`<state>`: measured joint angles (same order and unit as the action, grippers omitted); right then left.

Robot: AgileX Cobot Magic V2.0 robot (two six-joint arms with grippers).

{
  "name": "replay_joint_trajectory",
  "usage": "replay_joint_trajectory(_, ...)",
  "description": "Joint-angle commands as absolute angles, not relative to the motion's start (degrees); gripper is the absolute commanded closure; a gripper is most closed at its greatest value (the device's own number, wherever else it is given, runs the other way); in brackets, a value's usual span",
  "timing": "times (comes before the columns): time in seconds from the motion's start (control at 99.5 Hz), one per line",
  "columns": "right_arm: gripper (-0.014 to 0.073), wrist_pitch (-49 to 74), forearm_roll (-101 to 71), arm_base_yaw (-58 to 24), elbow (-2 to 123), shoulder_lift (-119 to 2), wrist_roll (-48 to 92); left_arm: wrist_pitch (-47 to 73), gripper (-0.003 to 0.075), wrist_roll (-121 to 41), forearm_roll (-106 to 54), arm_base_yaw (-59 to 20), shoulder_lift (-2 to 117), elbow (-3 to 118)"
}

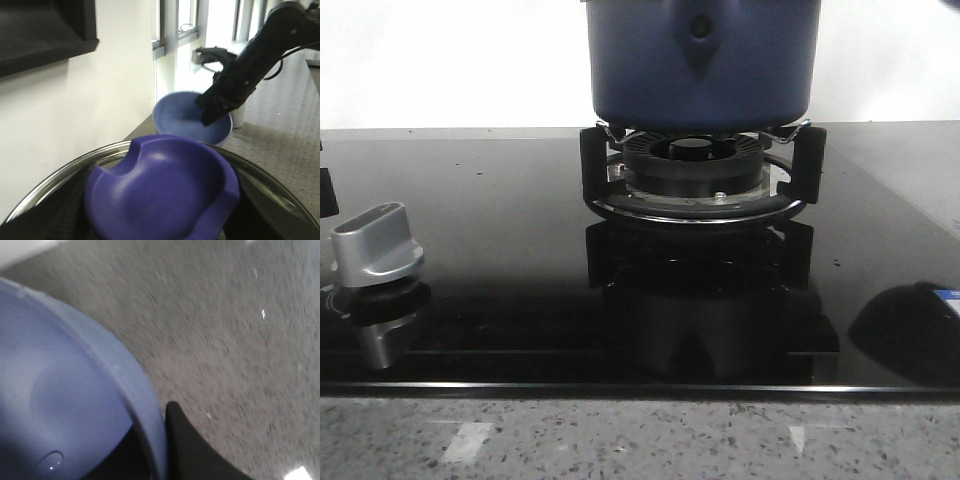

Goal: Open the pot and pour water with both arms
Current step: 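Carry the blue bowl back and set it on the counter with the right gripper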

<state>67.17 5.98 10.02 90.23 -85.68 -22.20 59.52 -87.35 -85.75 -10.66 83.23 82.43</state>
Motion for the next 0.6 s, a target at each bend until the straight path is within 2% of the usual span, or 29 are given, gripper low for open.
replay_joint_trajectory(0.0,0.0643,64.0,4.8,11.8,87.2,-82.1,-20.9,59.0,0.0388,-86.7,-91.0,-12.3,81.9,84.4)
replay_joint_trajectory(0.291,0.0642,63.0,4.3,14.1,73.4,-81.5,-18.4,58.4,0.0388,-86.7,-91.0,-16.2,83.2,84.3)
replay_joint_trajectory(0.593,0.0636,61.8,3.6,14.1,70.5,-81.5,-18.4,55.9,0.0388,-86.7,-91.0,-17.6,83.6,84.2)
